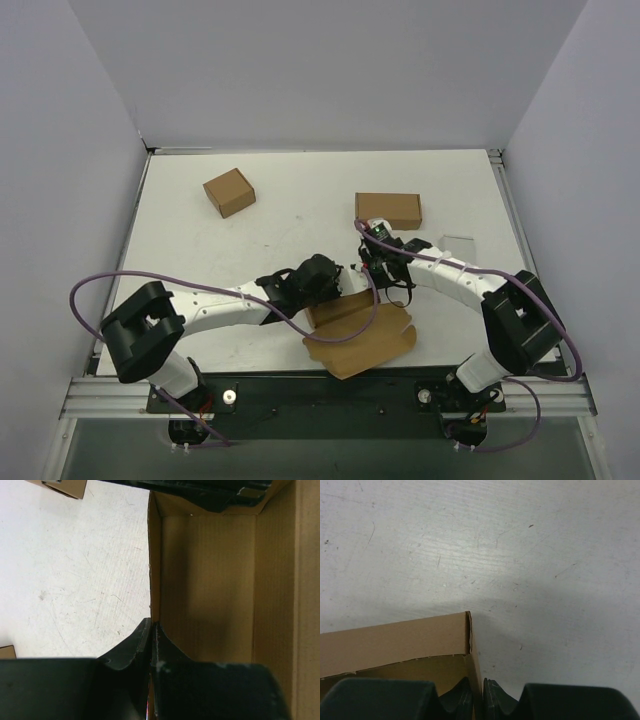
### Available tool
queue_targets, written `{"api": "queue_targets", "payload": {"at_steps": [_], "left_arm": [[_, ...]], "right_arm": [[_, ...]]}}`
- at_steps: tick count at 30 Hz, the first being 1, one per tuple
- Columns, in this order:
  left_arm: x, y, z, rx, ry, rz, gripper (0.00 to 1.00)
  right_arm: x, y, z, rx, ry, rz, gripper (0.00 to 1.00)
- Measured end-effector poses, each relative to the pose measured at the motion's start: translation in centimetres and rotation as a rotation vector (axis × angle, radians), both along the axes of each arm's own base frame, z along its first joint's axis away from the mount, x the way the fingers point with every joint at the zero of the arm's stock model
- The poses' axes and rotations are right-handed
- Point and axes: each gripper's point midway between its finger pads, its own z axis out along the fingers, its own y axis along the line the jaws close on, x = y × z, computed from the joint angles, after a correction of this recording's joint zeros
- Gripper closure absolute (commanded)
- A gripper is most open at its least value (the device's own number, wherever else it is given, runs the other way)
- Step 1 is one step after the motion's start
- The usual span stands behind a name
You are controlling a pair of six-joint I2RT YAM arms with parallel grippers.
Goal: Fold the paper box
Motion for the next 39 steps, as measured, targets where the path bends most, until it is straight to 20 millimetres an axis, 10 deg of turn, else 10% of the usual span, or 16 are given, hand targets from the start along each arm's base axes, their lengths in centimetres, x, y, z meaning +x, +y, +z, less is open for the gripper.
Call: {"api": "queue_targets", "payload": {"at_steps": [14, 25, 39], "left_arm": [[0.1, -0.3, -0.2, -0.004, 0.019, 0.016, 1.00], [1.1, 0.7, -0.1, 0.010, 0.113, 0.105, 0.31], [2.2, 4.3, 6.9, -0.210, 0.169, 0.190, 0.21]], "right_arm": [[0.3, -0.4, 0.0, -0.077, -0.026, -0.063, 0.92], [0.8, -1.8, -1.0, -0.149, 0.024, -0.085, 0.91], [2.3, -1.7, -1.1, -0.205, 0.098, -0.022, 0.76]]}}
